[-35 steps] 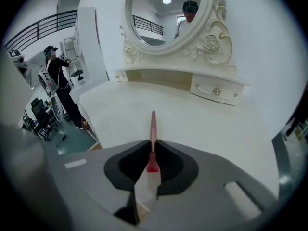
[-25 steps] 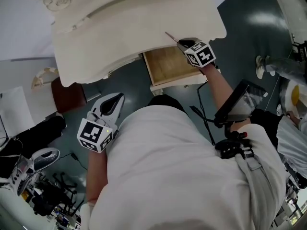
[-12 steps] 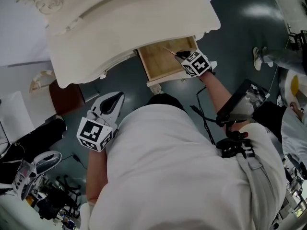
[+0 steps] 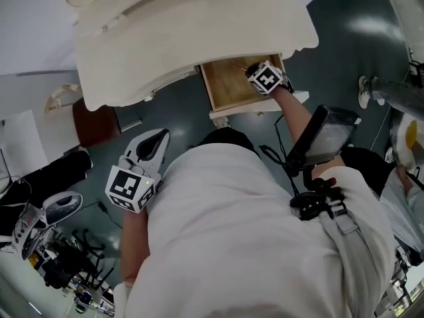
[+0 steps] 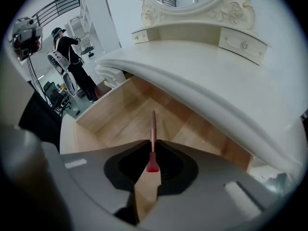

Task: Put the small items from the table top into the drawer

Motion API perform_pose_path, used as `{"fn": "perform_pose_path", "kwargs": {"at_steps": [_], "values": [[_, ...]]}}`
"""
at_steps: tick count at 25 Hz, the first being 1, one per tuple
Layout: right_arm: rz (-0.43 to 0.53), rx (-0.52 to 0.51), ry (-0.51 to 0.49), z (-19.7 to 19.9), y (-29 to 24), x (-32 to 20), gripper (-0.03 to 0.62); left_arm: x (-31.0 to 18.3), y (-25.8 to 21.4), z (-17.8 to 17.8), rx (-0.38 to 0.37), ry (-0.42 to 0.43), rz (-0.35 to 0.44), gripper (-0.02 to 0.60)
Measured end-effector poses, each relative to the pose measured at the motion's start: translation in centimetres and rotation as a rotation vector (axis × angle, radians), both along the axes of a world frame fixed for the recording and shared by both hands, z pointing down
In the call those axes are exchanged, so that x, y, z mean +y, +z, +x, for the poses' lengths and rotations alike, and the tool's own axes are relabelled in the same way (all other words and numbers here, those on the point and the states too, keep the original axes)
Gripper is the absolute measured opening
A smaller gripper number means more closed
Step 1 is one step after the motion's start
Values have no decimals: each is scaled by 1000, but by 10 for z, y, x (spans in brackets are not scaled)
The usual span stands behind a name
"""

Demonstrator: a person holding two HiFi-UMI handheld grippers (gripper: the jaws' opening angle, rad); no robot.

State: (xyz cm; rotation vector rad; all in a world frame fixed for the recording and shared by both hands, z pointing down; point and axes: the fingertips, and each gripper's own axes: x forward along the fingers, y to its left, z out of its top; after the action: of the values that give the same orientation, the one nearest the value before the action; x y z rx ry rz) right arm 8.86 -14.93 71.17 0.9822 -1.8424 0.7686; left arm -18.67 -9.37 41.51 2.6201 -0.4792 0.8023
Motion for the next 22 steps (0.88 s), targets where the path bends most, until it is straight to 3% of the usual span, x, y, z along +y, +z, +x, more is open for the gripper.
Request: {"fn": "perform_pose_path", "kwargs": {"at_steps": [10,16,22], "values": [[-42,45,-43,2,32,-1,46,4,-2,-12,-30,-75,-16,0],[-39,61,-57,0,39,0,49,8,-1,-12,-38,-77,-18,0],[-35,62,-58,5,39,-5,92,5,0,-9,-38,-55,-11,0]]}}
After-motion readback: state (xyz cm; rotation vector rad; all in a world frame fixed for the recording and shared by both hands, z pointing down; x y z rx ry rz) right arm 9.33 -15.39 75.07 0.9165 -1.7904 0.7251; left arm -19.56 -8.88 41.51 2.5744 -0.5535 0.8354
